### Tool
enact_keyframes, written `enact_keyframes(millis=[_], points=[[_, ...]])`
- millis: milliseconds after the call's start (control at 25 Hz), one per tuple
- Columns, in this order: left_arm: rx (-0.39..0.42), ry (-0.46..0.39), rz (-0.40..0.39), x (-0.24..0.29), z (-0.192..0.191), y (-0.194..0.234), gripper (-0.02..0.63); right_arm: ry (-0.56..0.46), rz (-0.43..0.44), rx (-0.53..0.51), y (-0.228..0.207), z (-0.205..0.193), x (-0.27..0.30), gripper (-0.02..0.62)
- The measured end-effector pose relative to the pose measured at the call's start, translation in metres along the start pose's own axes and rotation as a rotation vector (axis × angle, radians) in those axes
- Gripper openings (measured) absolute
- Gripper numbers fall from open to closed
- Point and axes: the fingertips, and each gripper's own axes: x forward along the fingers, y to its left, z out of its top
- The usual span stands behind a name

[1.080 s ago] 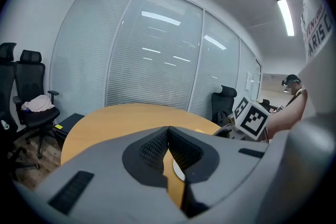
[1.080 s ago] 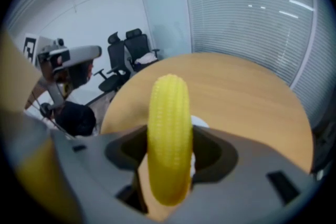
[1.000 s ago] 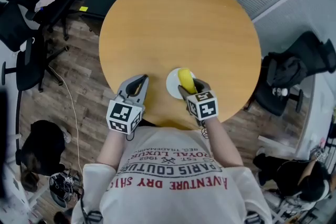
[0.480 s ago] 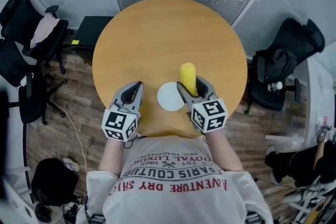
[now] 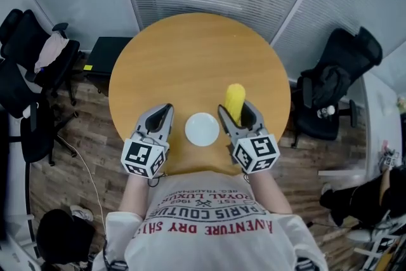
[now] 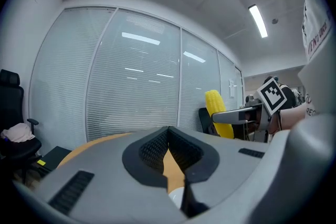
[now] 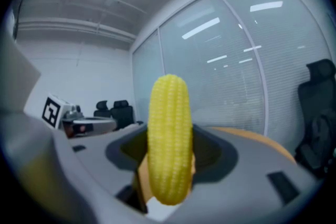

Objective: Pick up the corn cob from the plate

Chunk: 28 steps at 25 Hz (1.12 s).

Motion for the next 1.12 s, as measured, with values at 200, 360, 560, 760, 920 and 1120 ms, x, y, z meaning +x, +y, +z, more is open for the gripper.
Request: enact_keyframes(millis=[200,360,560,760,920,1120], points=[[-0.006,0.001,0.008,0.003,-0.002,-0.003,0.035,-0.015,0.008,-0.019,-0.001,0.003,-0.008,0.265],[-0.008,-0.008,0.012,0.001,0.001,-0.002,0.035,-0.013,0.017,-0.032,0.002,0.001,-0.008,0.265],[-0.004,-0.007,0.012,0.003,0.003,-0.004,0.035,0.005,0.021,-0.023,0.000,-0.003,-0.008,0.265],[-0.017,-0.029,0.003,0.003,0.008,-0.008,0.035,0.027,0.029,-0.025,0.000,-0.007,-0.006,0.265],[-0.012,-0.025,0.005,0.006,0.006,-0.012,0.035,0.030,0.027,-0.018,-0.004,-0.011,-0.007,0.265],[-0.011,-0.015,0.017,0.009,0.005,-0.009,0.035,0.036,0.015,-0.005,-0.009,-0.014,-0.005,0.265]])
